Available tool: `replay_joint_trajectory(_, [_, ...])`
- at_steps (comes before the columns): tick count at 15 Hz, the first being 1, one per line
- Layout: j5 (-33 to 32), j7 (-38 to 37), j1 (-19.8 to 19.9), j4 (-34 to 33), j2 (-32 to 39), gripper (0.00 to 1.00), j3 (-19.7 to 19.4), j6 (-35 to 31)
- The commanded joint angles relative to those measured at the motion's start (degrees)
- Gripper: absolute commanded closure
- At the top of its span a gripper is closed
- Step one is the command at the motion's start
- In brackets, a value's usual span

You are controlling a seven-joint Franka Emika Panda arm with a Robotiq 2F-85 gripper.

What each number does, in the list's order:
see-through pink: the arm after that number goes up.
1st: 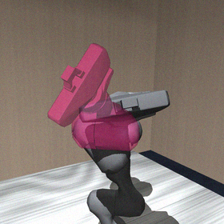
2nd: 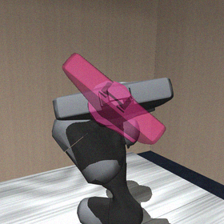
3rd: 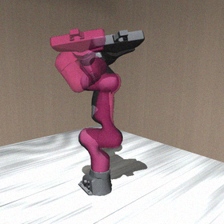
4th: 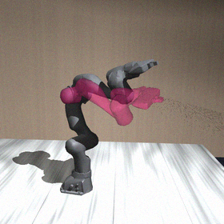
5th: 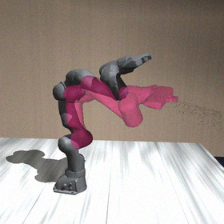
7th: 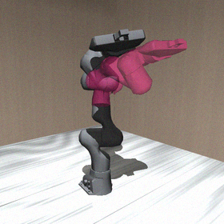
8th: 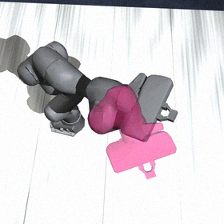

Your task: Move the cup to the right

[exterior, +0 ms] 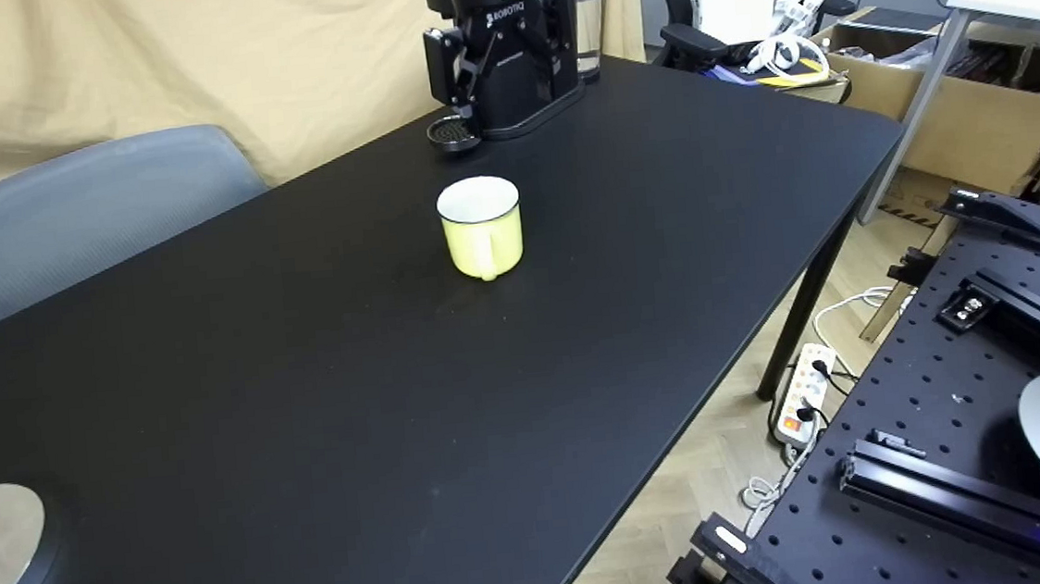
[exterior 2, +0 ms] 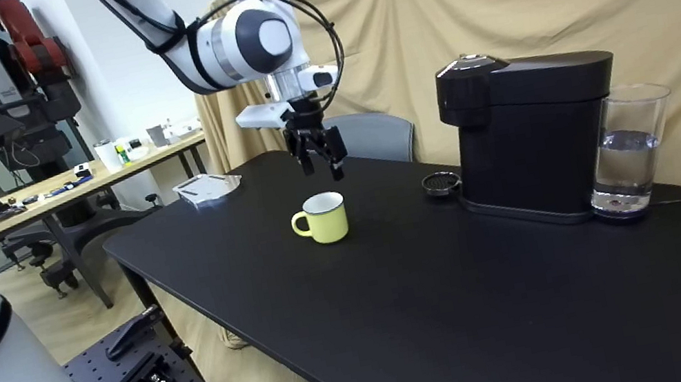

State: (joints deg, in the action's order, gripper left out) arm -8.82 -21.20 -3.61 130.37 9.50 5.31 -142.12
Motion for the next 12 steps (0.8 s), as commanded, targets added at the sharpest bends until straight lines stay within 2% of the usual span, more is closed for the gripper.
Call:
replay_joint_trajectory(1, [-0.1, -2.4, -1.8, -0.4, 3.5, 0.00, -1.9, -2.2])
replay_joint_trajectory(8, [0.9, -3.2, -4.5, -2.8, 11.3, 0.00, -4.3, -5.6])
replay_joint_trajectory(9, [1.0, -3.3, -4.9, -3.3, 12.3, 0.03, -4.7, -5.8])
replay_joint_trajectory(10, [1.3, -3.3, -5.2, -3.8, 13.2, 0.27, -5.0, -5.8])
replay_joint_trajectory(12, [1.8, -3.2, -5.8, -4.9, 14.8, 0.31, -5.6, -5.6])
